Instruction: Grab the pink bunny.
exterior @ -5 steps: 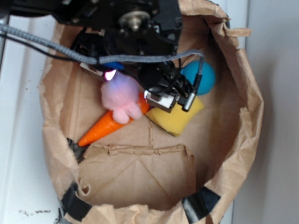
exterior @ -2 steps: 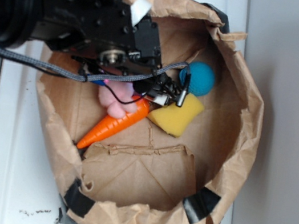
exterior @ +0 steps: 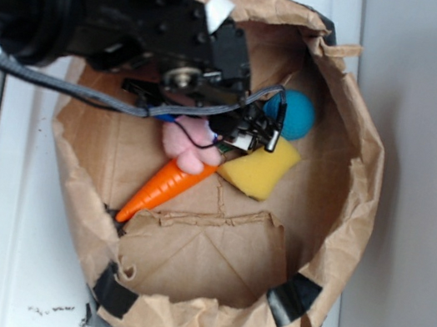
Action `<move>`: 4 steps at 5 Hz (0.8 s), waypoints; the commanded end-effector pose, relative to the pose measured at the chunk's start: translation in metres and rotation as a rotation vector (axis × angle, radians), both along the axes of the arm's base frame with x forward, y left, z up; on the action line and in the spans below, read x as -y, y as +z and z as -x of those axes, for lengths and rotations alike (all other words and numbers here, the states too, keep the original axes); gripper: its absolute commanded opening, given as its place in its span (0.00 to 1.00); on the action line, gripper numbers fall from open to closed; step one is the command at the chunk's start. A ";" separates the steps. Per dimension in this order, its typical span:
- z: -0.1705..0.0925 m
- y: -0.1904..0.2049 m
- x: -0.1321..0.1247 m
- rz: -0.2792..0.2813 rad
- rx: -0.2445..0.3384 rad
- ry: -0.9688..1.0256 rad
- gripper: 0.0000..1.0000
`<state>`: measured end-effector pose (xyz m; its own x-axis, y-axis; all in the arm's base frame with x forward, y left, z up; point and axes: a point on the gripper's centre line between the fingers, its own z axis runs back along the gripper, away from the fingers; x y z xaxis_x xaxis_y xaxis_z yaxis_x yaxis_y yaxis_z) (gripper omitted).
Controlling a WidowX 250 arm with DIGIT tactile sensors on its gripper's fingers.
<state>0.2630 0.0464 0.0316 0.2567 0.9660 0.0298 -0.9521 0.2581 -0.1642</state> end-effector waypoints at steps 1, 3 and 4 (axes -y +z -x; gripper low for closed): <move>-0.008 0.020 -0.001 0.053 0.028 -0.009 0.00; -0.025 0.076 0.002 0.153 0.086 -0.088 0.00; -0.034 0.111 -0.004 0.139 0.091 -0.149 0.00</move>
<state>0.2970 0.0340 0.1205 0.4116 0.9037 -0.1180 -0.8968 0.3786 -0.2287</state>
